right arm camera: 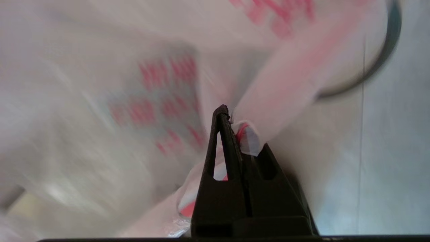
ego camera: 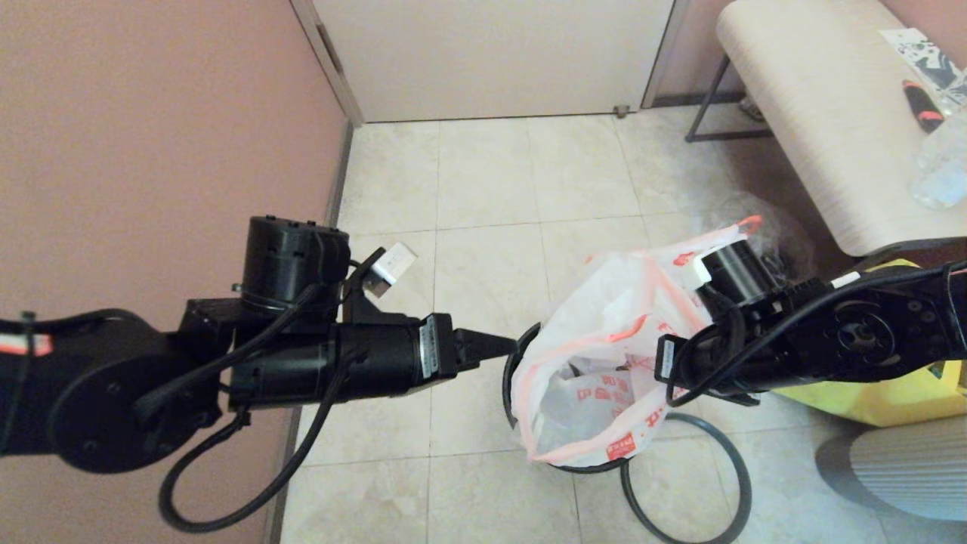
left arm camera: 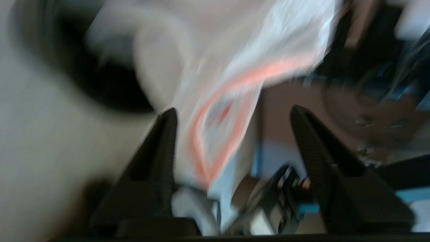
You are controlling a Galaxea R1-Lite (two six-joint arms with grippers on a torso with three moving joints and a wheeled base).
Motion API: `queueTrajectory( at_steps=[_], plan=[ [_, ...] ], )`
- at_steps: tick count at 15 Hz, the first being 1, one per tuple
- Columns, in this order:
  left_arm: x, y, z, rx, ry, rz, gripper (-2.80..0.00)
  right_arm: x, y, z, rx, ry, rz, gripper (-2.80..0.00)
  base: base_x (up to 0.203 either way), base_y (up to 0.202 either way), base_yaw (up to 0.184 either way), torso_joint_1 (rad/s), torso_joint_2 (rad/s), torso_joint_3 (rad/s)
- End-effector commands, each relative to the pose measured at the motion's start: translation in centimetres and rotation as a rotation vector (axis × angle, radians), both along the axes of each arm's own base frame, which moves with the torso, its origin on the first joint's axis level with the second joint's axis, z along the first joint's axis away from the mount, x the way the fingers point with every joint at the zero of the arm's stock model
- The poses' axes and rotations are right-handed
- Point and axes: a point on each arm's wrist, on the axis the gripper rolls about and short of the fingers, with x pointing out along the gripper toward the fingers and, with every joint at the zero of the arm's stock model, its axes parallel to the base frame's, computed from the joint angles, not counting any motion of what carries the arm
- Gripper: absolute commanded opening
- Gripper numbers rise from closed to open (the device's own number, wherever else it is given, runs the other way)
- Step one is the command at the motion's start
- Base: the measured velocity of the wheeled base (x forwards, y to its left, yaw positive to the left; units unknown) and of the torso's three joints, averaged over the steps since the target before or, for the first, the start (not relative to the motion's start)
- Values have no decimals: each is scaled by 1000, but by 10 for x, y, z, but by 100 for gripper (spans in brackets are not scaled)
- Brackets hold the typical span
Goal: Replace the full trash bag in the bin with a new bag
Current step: Put the new garbage bag on the trash can
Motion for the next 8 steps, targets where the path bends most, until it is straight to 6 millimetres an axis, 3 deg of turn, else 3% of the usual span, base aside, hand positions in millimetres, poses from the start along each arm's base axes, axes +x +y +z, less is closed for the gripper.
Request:
queueTrajectory(
  at_steps=[1, 5, 8],
  plan=[
    [-20, 11, 1, 88, 54, 70, 0, 6, 8, -5, -6, -18, 18, -280, 0, 0, 0, 0, 0, 0],
    [-9, 3, -34, 207, 151, 159, 0, 17, 25, -10, -4, -73, 68, -280, 0, 0, 0, 0, 0, 0],
    [3, -12, -45, 189, 125, 144, 0, 26, 30, -3, 4, -106, 69, -280, 0, 0, 0, 0, 0, 0]
  ],
)
